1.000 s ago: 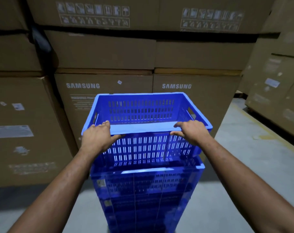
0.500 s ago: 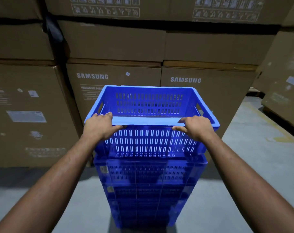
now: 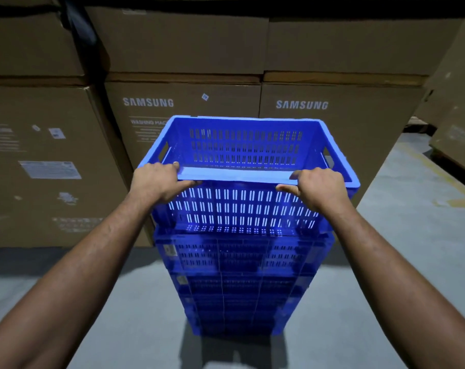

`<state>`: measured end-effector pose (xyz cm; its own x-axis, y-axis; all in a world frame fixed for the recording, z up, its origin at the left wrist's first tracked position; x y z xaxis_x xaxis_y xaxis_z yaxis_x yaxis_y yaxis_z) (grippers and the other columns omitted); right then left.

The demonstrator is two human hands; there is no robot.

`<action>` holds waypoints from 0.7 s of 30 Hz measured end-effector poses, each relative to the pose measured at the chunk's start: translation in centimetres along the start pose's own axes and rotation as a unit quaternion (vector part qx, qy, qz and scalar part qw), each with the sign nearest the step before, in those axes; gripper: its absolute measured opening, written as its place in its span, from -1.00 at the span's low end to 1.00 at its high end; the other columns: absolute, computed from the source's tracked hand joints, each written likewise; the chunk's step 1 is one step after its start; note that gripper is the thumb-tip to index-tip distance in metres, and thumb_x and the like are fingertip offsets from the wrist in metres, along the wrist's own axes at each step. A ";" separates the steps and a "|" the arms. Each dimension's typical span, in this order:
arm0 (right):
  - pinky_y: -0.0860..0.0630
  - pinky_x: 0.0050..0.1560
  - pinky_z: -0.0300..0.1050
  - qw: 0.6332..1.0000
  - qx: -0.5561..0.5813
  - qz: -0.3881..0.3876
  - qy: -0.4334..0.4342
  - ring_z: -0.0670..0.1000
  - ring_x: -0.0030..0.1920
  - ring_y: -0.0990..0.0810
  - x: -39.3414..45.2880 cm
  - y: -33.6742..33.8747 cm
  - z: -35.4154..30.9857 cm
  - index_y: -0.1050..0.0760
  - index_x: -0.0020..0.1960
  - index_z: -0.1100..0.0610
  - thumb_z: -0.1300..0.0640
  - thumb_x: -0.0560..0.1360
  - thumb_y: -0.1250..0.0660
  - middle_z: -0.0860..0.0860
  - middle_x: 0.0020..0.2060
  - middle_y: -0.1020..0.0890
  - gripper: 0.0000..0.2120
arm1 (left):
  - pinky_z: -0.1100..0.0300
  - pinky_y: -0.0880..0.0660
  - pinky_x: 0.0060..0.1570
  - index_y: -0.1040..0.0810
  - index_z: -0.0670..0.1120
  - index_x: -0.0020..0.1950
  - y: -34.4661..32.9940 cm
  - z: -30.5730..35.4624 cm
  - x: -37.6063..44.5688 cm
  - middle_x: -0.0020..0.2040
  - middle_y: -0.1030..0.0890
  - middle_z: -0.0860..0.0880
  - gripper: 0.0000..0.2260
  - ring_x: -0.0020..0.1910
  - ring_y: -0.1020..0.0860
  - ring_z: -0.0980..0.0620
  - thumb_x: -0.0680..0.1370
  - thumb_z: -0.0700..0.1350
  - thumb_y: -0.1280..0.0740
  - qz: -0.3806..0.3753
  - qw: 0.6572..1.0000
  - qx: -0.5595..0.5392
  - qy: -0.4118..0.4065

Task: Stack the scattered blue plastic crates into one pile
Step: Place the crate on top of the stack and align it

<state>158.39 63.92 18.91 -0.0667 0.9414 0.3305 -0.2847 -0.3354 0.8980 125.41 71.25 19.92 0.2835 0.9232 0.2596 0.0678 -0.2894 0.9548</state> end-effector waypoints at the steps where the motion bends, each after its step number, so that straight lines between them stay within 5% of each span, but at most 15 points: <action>1: -0.28 -0.44 -0.16 1.000 -0.002 0.006 0.001 0.06 -0.26 -0.61 0.1 0.0 0.3 -0.54 0.27 -0.08 -0.61 0.33 0.20 -0.03 -0.29 -0.64 -0.10 | 0.08 -0.46 -0.29 -0.48 0.02 0.23 0.2 0.3 0.0 -0.27 -0.53 0.00 0.02 -0.19 -0.55 -0.09 0.21 0.66 0.31 0.005 1.000 0.002 -0.003; 5: -0.40 -0.37 -0.13 1.000 0.016 -0.014 0.002 0.06 -0.21 -0.61 1.0 -0.3 2.8 -0.53 0.31 -0.09 -0.61 0.30 0.23 -0.03 -0.24 -0.66 -0.05 | 0.09 -0.42 -0.36 -0.49 -0.06 0.09 1.0 3.3 -1.1 -0.39 -0.35 0.02 -0.14 -0.28 -0.48 -0.10 0.36 0.59 0.20 0.014 1.000 0.014 0.003; 11: -0.32 -0.42 -0.15 1.000 0.008 0.005 0.012 0.04 -0.32 -0.57 0.8 0.3 0.6 -0.53 0.25 -0.08 -0.60 0.29 0.24 -0.04 -0.35 -0.60 -0.07 | 0.11 -0.40 -0.36 -0.53 -0.01 0.14 0.6 0.7 -1.8 -0.31 -0.47 0.00 -0.13 -0.23 -0.54 -0.11 0.35 0.62 0.15 0.001 0.999 0.024 0.035; 17: -0.25 -0.43 -0.13 0.999 0.020 -0.032 0.022 0.07 -0.24 -0.57 0.5 0.3 3.1 -0.51 0.32 -0.11 -0.61 0.26 0.25 -0.02 -0.20 -0.66 -0.03 | 0.13 -0.34 -0.36 -0.54 -0.02 -0.14 0.7 3.7 -2.7 -0.35 -0.48 -0.02 -0.23 -0.34 -0.46 -0.06 0.37 0.59 0.13 -0.008 0.999 0.025 0.024; 21: -0.27 -0.43 -0.14 0.999 0.019 -0.040 0.013 0.04 -0.32 -0.49 0.5 0.6 1.1 -0.48 0.33 -0.12 -0.62 0.26 0.26 -0.05 -0.30 -0.61 -0.04 | 0.12 -0.38 -0.34 -0.63 0.02 0.02 0.2 1.0 -2.1 -0.34 -0.47 -0.01 -0.08 -0.28 -0.49 -0.10 0.29 0.66 0.20 -0.009 0.999 0.026 0.041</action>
<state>159.20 64.12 19.90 -0.0713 0.9654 0.2507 -0.2528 -0.2606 0.9318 125.80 68.99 19.44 0.2020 0.9454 0.2556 0.1230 -0.2834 0.9511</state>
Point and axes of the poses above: each hand's wrist, its own x-axis towards the middle knuckle, its own y-axis out of the back of the hand, z = x × y, the point moved 8 cm from there along x, towards the middle knuckle
